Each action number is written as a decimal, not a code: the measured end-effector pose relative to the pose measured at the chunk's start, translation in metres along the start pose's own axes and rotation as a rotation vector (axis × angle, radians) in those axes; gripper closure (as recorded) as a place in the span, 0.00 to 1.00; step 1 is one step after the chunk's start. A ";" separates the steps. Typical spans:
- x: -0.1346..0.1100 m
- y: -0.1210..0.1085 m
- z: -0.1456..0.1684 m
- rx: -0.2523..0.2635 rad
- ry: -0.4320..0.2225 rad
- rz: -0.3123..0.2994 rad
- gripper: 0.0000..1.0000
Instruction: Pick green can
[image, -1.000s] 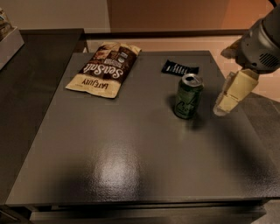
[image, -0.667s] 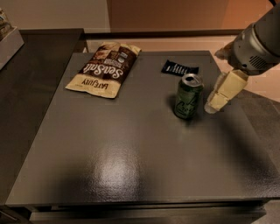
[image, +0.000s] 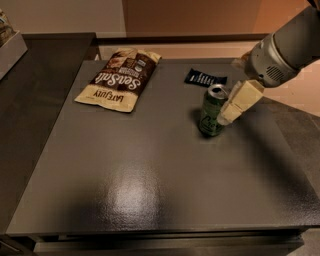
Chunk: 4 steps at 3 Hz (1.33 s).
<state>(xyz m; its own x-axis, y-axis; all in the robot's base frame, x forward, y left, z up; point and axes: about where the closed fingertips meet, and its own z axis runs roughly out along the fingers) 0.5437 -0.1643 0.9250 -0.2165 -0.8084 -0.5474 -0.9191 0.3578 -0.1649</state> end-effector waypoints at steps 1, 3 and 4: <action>-0.002 0.001 0.007 -0.022 -0.020 0.008 0.00; 0.000 0.012 0.009 -0.083 -0.034 0.001 0.25; 0.000 0.015 0.010 -0.100 -0.033 -0.001 0.47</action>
Offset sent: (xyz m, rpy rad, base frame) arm -0.0045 0.0077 -0.0120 0.0622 0.0534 0.0422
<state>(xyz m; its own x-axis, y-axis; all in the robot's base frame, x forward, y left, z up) 0.5336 -0.1541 0.9143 -0.2062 -0.7921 -0.5745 -0.9480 0.3072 -0.0832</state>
